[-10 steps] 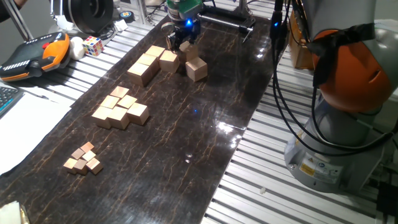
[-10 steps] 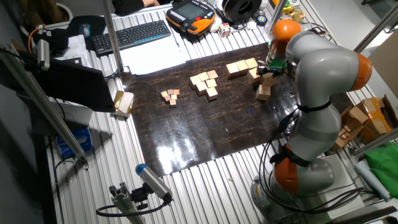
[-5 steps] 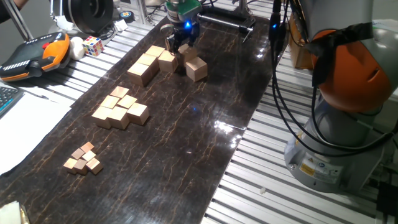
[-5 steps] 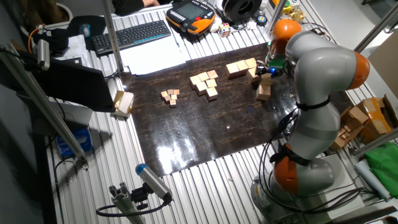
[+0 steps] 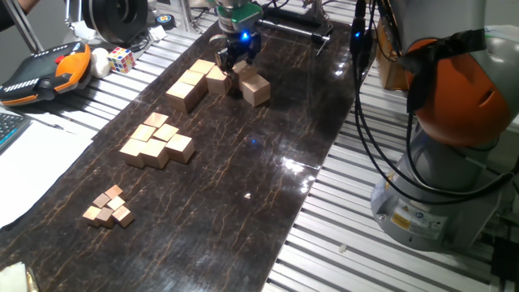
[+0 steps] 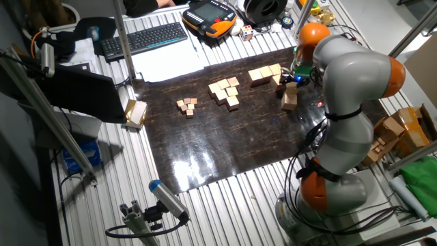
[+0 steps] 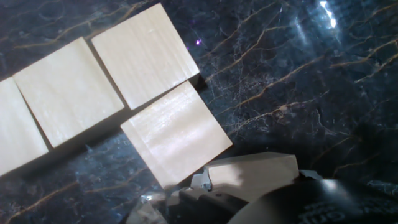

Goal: Stack the blocks into a pyramid shape

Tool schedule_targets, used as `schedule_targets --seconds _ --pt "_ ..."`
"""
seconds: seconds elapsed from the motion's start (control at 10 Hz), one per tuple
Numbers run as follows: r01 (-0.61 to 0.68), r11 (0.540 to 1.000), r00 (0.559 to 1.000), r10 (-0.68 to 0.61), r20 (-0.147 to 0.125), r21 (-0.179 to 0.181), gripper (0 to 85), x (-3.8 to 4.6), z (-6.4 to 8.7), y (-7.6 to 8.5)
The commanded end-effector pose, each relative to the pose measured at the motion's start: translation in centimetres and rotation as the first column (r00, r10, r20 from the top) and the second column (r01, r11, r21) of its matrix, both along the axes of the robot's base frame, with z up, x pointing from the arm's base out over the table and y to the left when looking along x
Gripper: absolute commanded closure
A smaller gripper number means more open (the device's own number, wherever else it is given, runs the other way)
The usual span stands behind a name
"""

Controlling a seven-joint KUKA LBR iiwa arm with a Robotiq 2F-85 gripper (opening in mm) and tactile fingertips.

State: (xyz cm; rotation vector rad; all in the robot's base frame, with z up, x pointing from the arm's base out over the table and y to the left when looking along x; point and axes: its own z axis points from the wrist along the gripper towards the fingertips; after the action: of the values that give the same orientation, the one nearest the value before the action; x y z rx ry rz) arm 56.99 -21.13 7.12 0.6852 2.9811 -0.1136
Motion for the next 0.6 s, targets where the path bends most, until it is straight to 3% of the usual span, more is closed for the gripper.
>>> schedule_targets --seconds 0.0,0.5 --pt "0.005 1.0 1.0 -0.005 0.002 -0.001 39.0 0.02 -0.07 0.12" --pt "0.006 1.0 1.0 -0.006 0.007 0.001 37.0 -0.06 -0.55 0.22"
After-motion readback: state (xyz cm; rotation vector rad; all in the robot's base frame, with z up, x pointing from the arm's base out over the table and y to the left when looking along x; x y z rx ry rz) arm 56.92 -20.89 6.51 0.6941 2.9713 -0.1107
